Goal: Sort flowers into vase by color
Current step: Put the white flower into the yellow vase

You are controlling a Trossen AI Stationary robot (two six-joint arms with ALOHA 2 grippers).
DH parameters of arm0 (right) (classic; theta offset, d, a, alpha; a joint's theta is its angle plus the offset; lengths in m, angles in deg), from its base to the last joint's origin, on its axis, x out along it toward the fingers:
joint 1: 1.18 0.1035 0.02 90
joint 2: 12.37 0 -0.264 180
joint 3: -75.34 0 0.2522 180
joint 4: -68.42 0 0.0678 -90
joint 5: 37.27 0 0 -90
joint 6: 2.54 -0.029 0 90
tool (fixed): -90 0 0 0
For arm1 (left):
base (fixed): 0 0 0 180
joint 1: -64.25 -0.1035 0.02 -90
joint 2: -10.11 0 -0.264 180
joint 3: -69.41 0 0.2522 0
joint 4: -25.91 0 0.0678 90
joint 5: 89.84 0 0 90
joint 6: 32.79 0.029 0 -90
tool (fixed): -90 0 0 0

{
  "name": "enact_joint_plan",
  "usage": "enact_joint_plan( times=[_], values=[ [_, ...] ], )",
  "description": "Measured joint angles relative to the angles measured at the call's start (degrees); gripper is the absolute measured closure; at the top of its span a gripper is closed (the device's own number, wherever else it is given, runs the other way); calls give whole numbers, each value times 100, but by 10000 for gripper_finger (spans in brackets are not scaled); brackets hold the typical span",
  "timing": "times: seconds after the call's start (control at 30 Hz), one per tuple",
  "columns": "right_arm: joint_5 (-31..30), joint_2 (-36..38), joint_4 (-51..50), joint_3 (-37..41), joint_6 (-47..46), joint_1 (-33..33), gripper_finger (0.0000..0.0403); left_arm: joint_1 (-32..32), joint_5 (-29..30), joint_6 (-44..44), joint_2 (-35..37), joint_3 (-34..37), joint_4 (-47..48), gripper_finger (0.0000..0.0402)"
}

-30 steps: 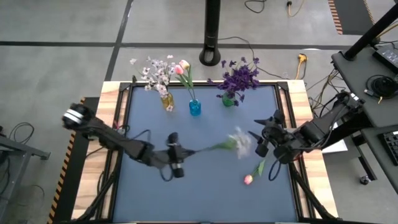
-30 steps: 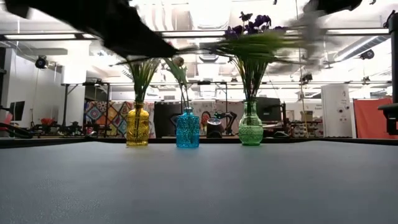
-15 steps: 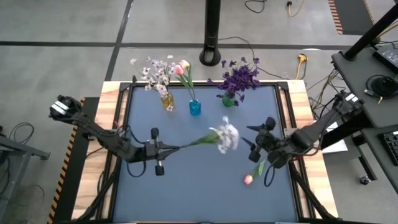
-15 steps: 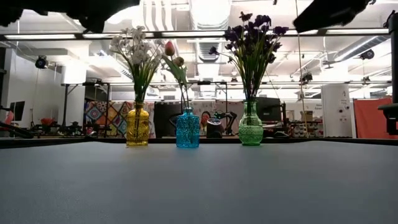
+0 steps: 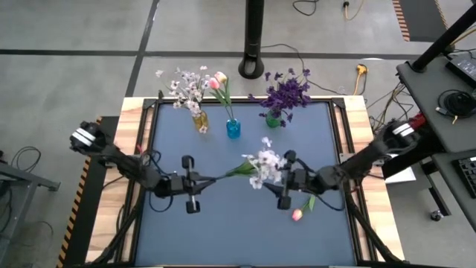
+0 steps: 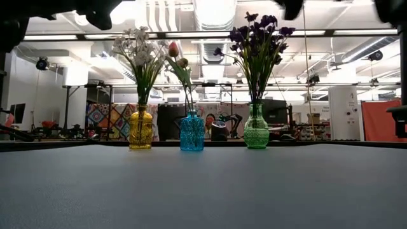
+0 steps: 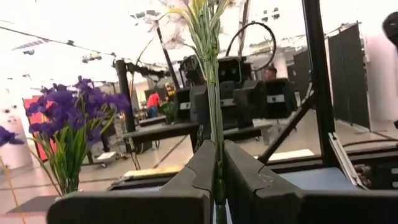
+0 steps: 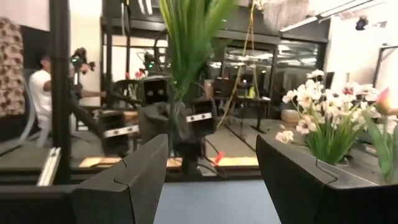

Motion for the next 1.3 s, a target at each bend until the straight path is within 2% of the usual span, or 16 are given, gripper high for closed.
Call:
enact_joint_plan(
  times=[0.1, 0.23, 0.5, 0.7, 0.83, 1.07, 1.17, 1.3],
  values=[
    [59, -490, 16, -402, 45, -231, 165, -17, 11, 133, -370, -106, -443, 400],
    [430, -1041, 33, -997, 178, -441, 165, -49, 72, 171, -767, -245, -713, 400],
    [781, -1579, 70, -1740, 435, -614, 178, -94, 223, 86, -1136, -403, -791, 400],
    [921, -1566, 24, -1845, 455, -634, 228, -103, 311, 66, -1143, -426, -804, 400],
    [914, -1549, 33, -1837, 423, -644, 281, -107, 551, 59, -1141, -421, -804, 400],
    [929, -1540, -60, -1830, 373, -642, 368, -114, 615, 48, -1139, -421, -787, 400],
    [915, -1538, -122, -1827, 375, -641, 384, -107, 979, 14, -1139, -429, -793, 392],
    [906, -1511, -249, -1823, 373, -648, 380, -114, 1270, -40, -1138, -427, -775, 361]
  ],
)
